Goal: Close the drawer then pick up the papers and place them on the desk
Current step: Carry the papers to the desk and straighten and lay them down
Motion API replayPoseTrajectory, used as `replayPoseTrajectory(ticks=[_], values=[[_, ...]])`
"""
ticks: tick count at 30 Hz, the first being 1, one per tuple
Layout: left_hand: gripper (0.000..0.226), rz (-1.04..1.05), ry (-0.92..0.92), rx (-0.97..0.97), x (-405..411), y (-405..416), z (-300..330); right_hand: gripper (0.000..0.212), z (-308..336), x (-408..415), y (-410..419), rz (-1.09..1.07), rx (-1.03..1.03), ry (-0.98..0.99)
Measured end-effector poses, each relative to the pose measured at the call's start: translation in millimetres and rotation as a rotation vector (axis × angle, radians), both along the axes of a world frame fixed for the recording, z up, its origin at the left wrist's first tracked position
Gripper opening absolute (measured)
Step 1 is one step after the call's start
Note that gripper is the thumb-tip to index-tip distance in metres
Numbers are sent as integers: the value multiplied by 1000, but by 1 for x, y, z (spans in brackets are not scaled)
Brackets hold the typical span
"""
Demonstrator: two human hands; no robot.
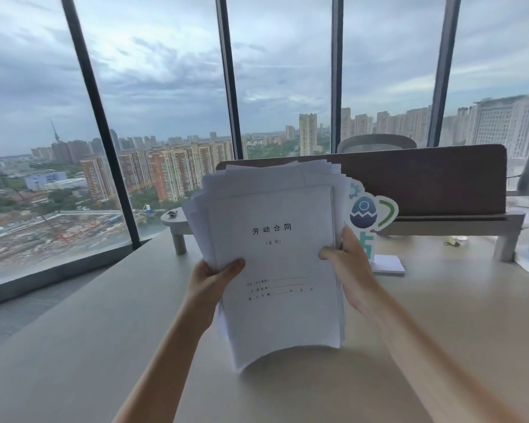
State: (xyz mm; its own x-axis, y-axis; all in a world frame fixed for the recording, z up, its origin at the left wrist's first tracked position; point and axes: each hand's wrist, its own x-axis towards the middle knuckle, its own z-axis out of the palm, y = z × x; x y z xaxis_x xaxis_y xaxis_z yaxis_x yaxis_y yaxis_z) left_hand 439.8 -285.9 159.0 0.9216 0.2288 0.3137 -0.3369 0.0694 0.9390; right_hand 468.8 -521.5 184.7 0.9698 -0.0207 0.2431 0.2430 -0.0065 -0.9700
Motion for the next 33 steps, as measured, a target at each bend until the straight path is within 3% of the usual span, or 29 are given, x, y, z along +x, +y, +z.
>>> replayPoseTrajectory(ticks=[7,17,24,27,33], values=[[22,-49,-67,-20,-19,-12,9,43,-1,-31,-8,11,-4,-51],[16,-83,-64,-18,-25,-28,-7,43,-1,-31,-21,60,-4,-116],[20,-124,51,-14,-18,-24,-39,35,-31,-24,-18,65,15,-69],[8,-138,63,17,-14,-25,-43,36,-44,-23,-15,43,7,-59],[25,2,-6,20,-2,-29,-43,56,-50,-13,-9,-7,-50,-119]])
